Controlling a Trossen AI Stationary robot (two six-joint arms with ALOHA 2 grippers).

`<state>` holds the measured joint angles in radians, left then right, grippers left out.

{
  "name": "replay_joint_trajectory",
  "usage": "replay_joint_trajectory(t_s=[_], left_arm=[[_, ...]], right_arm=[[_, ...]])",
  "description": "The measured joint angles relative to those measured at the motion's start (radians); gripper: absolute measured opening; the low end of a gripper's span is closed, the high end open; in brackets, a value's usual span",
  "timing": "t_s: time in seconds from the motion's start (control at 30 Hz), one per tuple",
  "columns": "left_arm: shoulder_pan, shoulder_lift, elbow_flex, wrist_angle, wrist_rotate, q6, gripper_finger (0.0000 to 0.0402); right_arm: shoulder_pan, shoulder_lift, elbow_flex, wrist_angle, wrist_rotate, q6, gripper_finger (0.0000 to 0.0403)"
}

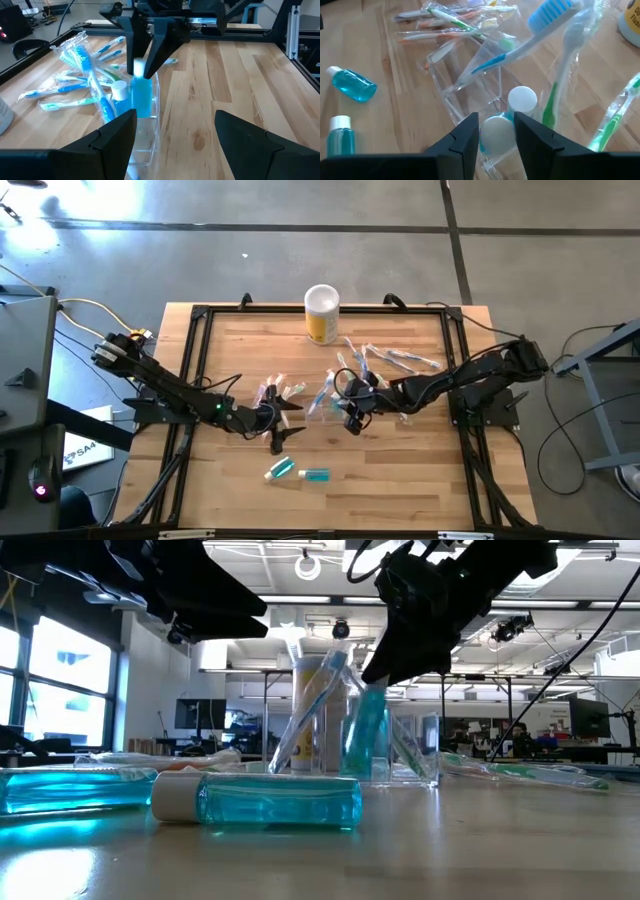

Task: Pick & Place toothbrushing station
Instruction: Put the blue mouthwash in the transparent organizer, then put the orange toothbrush in the transparent organizer

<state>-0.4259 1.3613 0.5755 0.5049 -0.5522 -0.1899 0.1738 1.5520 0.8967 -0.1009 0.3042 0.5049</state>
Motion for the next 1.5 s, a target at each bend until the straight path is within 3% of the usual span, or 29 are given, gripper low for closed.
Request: replay_joint_trajectory(t_s=[0.63,0.83,1.1,1.5], left_arm=[[0.000,0.000,0.000,-0.008,0.004,-0.006,0.0264],[-0.002,-0.029,0.001,-0.045,0.108,-0.042,0.0264],[-0.036,-0.102,0.074,-0.422,0.127,-0.134,0.0264],[0.032,-0.079,0.097,-0.833,0.050,-0.598,0.0264]], right_arm=[[0.004,0.000,0.000,0.055,-0.020,-0.040,0.0021],[0.030,-0.062,0.002,0.071,-0.071,-0.064,0.0003],[0.144,-0.166,0.001,0.057,-0.072,-0.090,0.0003],[0.305,-0.171,0.000,0.036,0.065,-0.086,0.0003]])
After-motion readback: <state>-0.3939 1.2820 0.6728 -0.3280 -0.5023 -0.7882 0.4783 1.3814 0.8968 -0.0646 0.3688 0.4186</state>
